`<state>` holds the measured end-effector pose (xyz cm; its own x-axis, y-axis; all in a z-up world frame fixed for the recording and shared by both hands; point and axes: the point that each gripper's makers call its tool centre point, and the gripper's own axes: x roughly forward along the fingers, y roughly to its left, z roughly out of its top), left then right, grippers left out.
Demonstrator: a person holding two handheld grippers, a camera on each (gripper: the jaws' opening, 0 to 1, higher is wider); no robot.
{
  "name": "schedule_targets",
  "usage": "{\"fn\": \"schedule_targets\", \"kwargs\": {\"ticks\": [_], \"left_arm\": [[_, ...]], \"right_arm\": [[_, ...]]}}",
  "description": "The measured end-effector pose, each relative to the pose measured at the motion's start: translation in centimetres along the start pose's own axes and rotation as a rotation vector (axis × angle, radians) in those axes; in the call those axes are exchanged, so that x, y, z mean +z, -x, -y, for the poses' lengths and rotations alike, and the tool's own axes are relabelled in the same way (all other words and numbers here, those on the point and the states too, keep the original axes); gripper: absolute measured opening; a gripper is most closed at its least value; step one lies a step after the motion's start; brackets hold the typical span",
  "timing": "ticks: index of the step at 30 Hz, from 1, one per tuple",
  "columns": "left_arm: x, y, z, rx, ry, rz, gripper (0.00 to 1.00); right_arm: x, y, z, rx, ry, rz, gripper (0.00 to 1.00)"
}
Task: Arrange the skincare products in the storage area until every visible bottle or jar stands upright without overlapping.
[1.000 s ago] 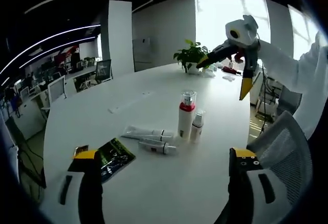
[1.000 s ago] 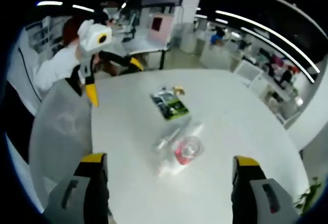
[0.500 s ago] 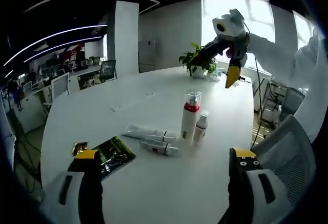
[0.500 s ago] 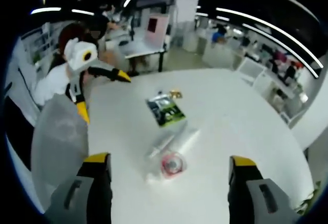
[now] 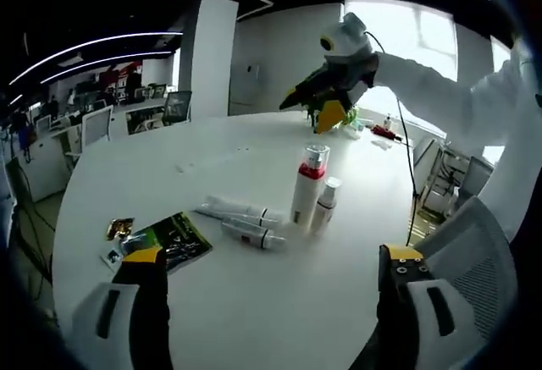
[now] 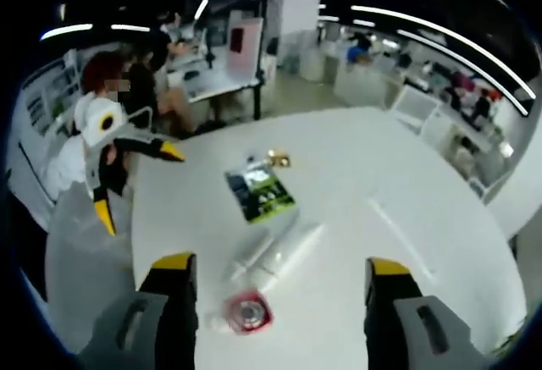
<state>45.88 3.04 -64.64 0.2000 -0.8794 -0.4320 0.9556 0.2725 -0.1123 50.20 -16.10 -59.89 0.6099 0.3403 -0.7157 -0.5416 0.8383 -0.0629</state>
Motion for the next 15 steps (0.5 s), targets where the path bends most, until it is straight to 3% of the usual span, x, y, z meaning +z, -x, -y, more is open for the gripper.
{"fn": "schedule_targets", "kwargs": {"ticks": [4,15], "left_arm": [[-0.5,0.2,-0.7,0.036,-0.004,-0.02,0.99],[-0.5,0.5,-0.8,0.041,0.013,-0.013,0.99]], "right_arm": [[-0.4,-1.3,0.5,0.01,-0.037,-0.016,0.71],[-1.9,-5.7,1.6,0.061,-0.095,-0.105,0.53]]}}
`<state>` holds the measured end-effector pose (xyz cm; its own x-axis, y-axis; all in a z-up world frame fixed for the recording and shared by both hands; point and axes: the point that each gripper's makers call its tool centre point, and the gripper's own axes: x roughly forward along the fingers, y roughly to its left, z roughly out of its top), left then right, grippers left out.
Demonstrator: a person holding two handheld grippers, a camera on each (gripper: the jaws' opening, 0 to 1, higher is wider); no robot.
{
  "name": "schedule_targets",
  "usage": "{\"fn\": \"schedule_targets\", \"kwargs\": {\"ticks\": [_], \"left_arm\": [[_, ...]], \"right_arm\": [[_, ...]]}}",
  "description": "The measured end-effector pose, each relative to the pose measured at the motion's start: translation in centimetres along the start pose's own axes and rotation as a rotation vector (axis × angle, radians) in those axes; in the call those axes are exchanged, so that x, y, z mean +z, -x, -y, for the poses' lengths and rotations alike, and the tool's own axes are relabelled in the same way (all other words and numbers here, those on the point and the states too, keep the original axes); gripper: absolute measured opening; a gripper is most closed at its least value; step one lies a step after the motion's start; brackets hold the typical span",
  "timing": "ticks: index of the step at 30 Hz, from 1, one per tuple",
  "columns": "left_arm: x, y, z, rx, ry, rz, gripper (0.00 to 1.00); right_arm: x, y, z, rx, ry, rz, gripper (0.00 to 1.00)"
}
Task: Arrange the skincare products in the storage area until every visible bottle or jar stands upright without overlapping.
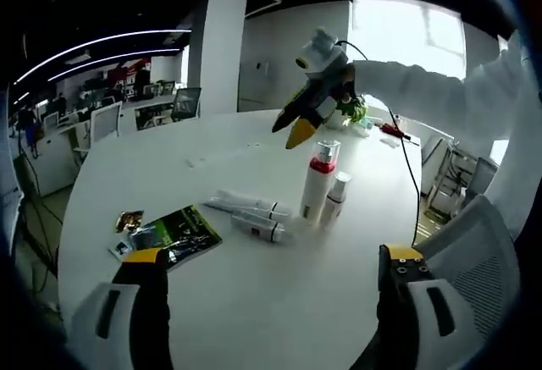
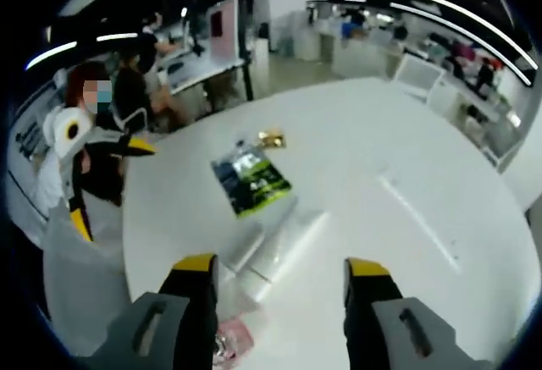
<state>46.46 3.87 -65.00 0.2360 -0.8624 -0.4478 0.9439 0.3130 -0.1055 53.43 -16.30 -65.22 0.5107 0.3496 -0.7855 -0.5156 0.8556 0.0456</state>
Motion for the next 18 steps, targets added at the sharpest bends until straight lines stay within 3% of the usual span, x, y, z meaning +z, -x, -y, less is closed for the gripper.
{"fn": "schedule_targets", "kwargs": {"ticks": [9,18], "left_arm": [[-0.2,-0.1,0.4,-0.013,0.008,-0.006,0.99],[-0.4,0.0,0.2,-0.003,0.005,-0.012,0.99]], "right_arm": [[-1.3,-3.6,1.0,0.042,-0.05,-0.082,0.42],[-2.9,-6.7,1.7,0.079,-0.113,-0.144,0.39]]}}
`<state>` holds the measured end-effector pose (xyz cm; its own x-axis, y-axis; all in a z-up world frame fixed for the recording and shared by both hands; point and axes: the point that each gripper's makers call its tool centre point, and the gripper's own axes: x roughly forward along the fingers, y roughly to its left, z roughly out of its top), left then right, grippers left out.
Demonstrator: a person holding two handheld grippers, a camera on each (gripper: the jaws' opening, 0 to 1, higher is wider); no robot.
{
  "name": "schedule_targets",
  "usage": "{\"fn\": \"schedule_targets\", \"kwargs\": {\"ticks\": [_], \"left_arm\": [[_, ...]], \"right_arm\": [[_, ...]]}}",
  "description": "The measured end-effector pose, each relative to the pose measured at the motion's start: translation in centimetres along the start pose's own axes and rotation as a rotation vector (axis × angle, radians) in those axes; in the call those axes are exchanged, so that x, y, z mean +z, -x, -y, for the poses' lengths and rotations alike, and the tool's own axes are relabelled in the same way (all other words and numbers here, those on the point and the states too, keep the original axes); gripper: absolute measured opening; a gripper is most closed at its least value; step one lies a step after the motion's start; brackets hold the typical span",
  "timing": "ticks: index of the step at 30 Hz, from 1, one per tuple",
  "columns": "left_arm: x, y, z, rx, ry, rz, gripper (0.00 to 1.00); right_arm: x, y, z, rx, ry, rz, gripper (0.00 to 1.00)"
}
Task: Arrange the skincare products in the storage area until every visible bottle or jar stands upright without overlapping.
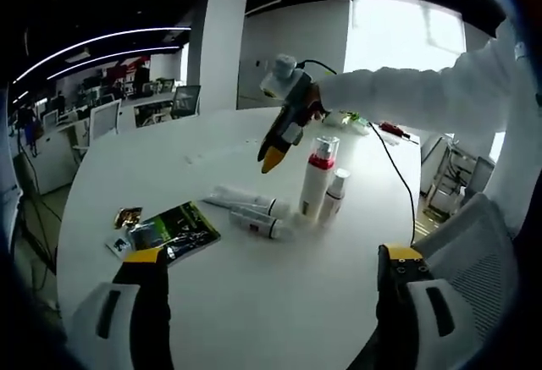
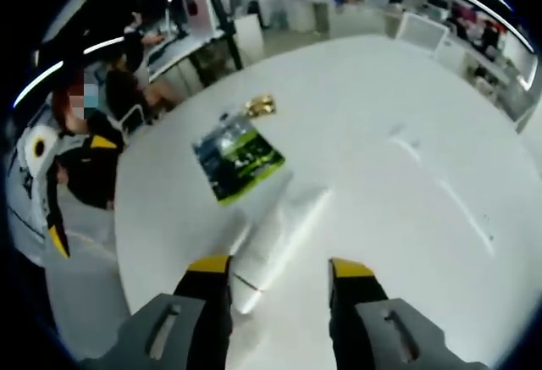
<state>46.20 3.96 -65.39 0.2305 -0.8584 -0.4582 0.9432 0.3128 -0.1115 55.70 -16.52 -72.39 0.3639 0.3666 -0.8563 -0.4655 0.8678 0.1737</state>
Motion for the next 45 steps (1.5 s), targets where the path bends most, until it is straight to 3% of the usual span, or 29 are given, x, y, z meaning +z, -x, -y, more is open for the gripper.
{"fn": "schedule_targets", "kwargs": {"ticks": [14,23,27,31,36,45], "left_arm": [[-0.7,0.0,-0.3,0.005,0.011,-0.018,0.99],[-1.0,0.0,-0.4,0.001,0.018,-0.032,0.98],[-1.1,0.0,-0.6,0.008,0.023,-0.034,0.99],[-1.2,0.1,-0.7,0.01,0.028,-0.036,0.98],[-1.5,0.1,-0.7,0.01,0.021,-0.049,0.98],[-1.7,-0.1,-0.8,0.011,0.014,-0.064,0.97]], "right_arm": [[-1.0,-3.6,1.5,0.026,-0.111,-0.075,0.28],[-0.3,-5.8,1.4,0.062,-0.142,-0.104,0.29],[0.3,-6.6,0.6,0.13,-0.229,-0.086,0.3],[0.1,-7.3,1.0,0.119,-0.219,-0.1,0.29],[0.8,-7.7,0.8,0.165,-0.256,-0.07,0.27],[0.8,-7.7,0.5,0.213,-0.296,-0.074,0.2]]}}
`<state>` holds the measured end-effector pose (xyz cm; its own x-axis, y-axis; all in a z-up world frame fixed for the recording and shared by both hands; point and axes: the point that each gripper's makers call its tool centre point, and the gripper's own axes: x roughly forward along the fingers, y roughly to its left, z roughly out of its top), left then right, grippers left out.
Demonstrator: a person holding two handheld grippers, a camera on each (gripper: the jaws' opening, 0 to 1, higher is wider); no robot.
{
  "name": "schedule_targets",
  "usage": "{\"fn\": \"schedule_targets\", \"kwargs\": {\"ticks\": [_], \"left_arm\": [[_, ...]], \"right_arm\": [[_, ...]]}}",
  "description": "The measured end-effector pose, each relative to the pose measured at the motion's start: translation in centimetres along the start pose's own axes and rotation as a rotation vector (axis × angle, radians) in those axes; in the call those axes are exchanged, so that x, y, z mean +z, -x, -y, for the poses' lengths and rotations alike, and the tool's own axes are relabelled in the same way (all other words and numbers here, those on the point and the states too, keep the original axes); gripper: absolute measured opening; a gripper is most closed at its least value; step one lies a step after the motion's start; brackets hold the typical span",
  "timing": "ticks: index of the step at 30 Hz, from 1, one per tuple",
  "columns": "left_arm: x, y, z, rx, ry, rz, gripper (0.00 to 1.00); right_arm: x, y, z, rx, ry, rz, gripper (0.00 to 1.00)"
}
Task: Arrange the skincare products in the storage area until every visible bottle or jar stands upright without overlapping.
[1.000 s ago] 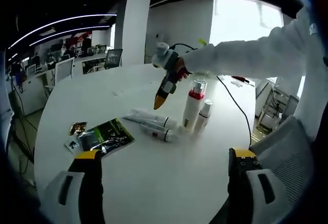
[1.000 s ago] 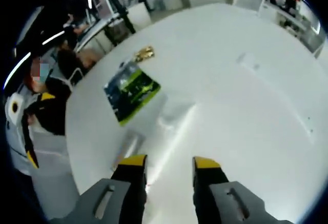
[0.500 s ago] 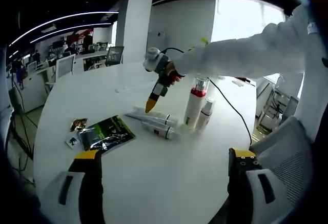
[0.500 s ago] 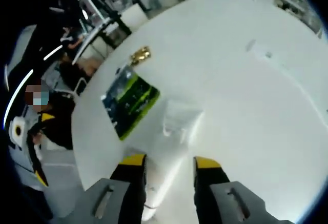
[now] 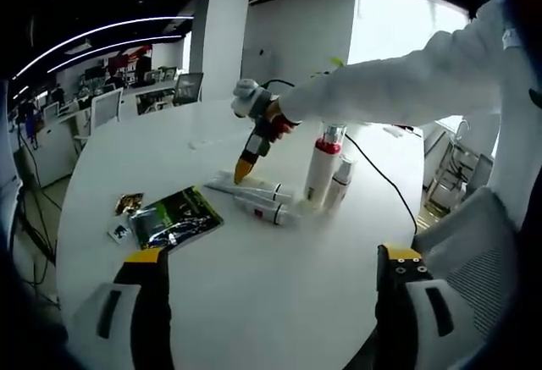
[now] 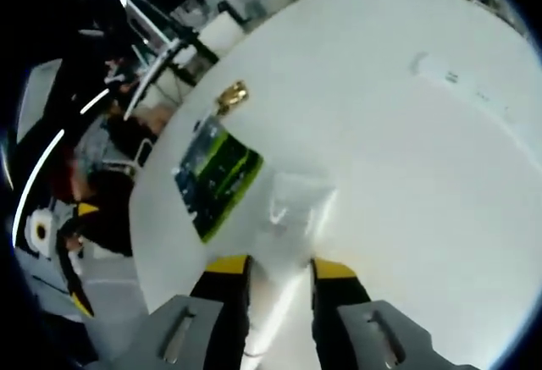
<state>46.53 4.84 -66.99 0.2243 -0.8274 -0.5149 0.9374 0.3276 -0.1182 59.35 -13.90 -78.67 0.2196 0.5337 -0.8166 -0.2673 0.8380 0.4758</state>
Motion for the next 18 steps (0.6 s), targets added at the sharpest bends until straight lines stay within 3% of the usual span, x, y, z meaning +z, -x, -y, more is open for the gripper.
{"fn": "schedule_targets", "kwargs": {"ticks": [3,11,18], "left_arm": [[0.0,-0.1,0.0,0.0,-0.005,-0.005,0.97],[-0.3,-0.1,0.0,0.004,-0.014,-0.02,0.96],[-0.3,0.0,-0.1,0.011,-0.015,-0.019,0.95]], "right_arm": [[-0.2,-0.2,-0.3,0.017,-0.027,-0.008,0.18],[-0.8,-1.3,-2.4,0.015,0.065,-0.089,0.15],[-0.7,-1.1,-2.5,-0.07,0.152,-0.139,0.14]]}}
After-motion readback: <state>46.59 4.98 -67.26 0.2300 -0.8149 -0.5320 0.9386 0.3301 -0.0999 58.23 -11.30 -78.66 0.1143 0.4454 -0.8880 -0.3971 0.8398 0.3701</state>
